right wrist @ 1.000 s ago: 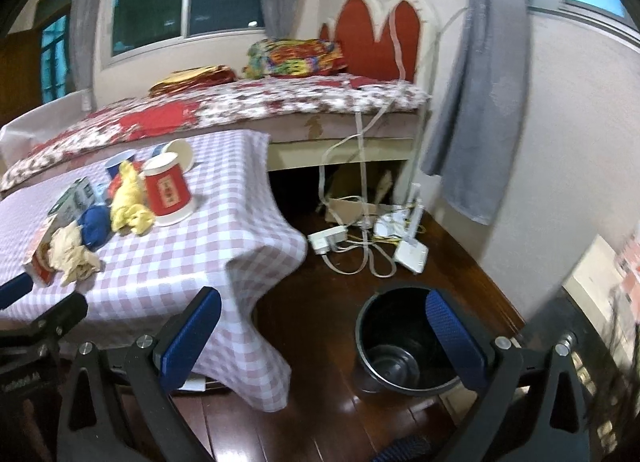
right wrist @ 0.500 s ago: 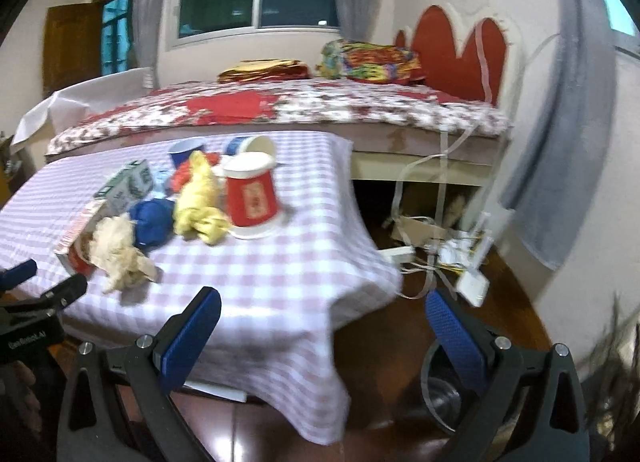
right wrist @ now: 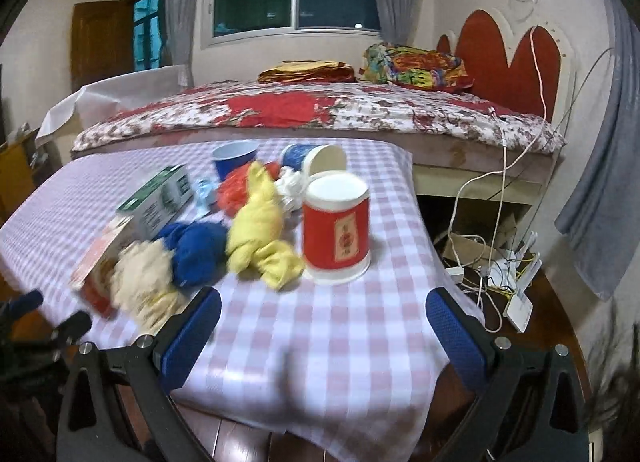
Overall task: Collect trash
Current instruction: 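Grasp the white milk carton with the left tool while the right tool grasps the red paper cup, then carry the carton and red cup over the black bin with both tools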
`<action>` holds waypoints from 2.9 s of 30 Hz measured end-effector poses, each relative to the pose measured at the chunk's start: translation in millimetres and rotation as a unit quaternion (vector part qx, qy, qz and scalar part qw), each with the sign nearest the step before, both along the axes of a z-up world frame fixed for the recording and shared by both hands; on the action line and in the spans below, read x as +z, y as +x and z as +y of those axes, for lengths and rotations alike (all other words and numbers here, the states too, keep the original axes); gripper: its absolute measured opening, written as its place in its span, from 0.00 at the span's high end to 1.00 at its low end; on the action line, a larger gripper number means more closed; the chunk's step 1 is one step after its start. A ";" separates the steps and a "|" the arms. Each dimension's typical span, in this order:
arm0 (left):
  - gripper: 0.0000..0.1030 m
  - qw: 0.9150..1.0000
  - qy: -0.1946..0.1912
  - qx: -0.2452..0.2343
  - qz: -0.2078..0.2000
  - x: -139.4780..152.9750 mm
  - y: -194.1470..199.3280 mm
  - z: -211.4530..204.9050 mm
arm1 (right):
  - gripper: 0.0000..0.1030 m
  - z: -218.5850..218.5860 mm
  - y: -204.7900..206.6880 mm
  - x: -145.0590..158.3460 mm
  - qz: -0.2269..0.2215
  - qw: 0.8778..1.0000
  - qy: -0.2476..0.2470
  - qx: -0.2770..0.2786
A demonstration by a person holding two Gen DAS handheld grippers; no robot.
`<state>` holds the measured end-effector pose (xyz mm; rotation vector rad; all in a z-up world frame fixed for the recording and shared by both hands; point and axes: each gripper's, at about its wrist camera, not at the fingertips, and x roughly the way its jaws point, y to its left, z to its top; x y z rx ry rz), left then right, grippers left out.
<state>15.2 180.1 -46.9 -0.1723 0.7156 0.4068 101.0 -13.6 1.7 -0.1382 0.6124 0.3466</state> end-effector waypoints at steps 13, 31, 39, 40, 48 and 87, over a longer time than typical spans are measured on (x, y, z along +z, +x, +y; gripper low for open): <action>0.64 0.997 -0.066 -0.001 -0.040 -10.8 31.6 33.8 | 0.00 7.1 52.5 -10.0 0.009 1.000 -0.003 -0.011; 0.65 0.996 -0.049 0.005 -0.068 8.1 22.3 33.3 | 0.43 8.4 65.8 -4.9 0.022 1.000 0.009 0.009; 0.64 0.998 -0.027 0.022 -0.058 11.5 17.5 33.8 | 0.44 -6.1 50.8 5.5 0.012 1.000 0.011 0.009; 0.64 0.997 -0.030 0.027 -0.063 12.6 15.3 35.5 | 0.44 -7.5 49.0 7.1 0.010 1.000 0.011 0.008; 0.65 0.997 -0.053 0.008 -0.046 2.0 16.9 41.7 | 0.44 -11.2 41.3 6.4 0.013 1.000 0.009 0.008; 0.65 0.944 -0.046 -0.312 -0.101 57.3 70.2 -189.4 | 0.45 -200.2 -5.4 11.5 -0.005 0.983 0.005 -0.183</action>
